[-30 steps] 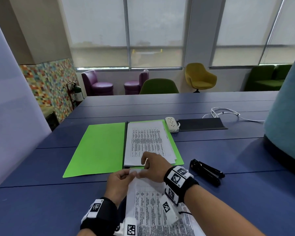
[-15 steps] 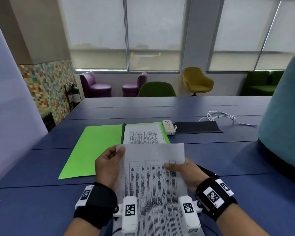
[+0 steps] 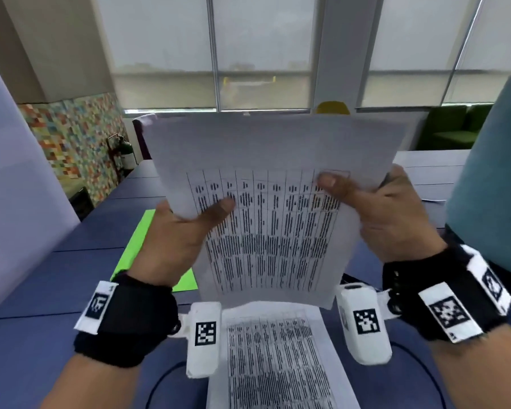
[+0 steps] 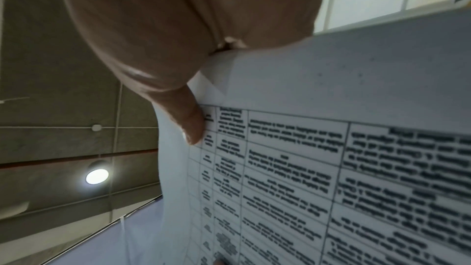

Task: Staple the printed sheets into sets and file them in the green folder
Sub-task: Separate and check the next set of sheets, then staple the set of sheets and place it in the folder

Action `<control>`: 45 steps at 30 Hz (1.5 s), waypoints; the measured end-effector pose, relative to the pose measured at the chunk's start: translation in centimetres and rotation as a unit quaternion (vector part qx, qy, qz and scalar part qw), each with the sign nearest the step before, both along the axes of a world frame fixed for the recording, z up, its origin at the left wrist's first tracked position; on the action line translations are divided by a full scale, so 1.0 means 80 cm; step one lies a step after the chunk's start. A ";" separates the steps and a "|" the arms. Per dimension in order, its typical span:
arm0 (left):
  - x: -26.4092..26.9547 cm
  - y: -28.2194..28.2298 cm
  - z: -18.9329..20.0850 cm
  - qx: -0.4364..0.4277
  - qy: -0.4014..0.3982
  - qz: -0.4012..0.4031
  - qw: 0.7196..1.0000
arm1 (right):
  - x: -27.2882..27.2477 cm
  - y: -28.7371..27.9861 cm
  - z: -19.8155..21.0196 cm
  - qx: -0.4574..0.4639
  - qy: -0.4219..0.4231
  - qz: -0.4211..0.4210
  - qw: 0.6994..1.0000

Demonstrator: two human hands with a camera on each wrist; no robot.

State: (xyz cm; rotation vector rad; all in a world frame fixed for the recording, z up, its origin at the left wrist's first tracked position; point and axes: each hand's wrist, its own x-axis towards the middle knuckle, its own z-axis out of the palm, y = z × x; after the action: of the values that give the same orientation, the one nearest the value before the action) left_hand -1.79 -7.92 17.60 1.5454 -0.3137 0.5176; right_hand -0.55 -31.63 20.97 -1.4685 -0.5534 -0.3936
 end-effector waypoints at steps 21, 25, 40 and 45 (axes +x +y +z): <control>0.009 0.007 -0.236 0.014 0.435 -0.033 0.900 | 0.128 -0.075 -0.230 -0.611 0.314 -0.193 0.701; 0.004 0.011 -0.246 0.007 0.453 -0.051 0.890 | 0.130 -0.082 -0.240 -0.687 0.318 -0.188 0.626; -0.004 0.014 -0.251 0.025 0.423 -0.075 0.903 | 0.169 0.140 -0.133 0.050 0.376 0.006 0.925; -0.004 0.014 -0.254 0.024 0.413 -0.082 0.907 | 0.172 0.190 -0.159 0.008 0.357 0.026 0.934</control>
State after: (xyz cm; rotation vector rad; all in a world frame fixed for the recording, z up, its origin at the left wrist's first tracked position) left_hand -2.09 -6.81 -2.72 1.6274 0.2038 -0.3002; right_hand 13.21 -16.41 8.23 -1.4554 -0.0003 0.1877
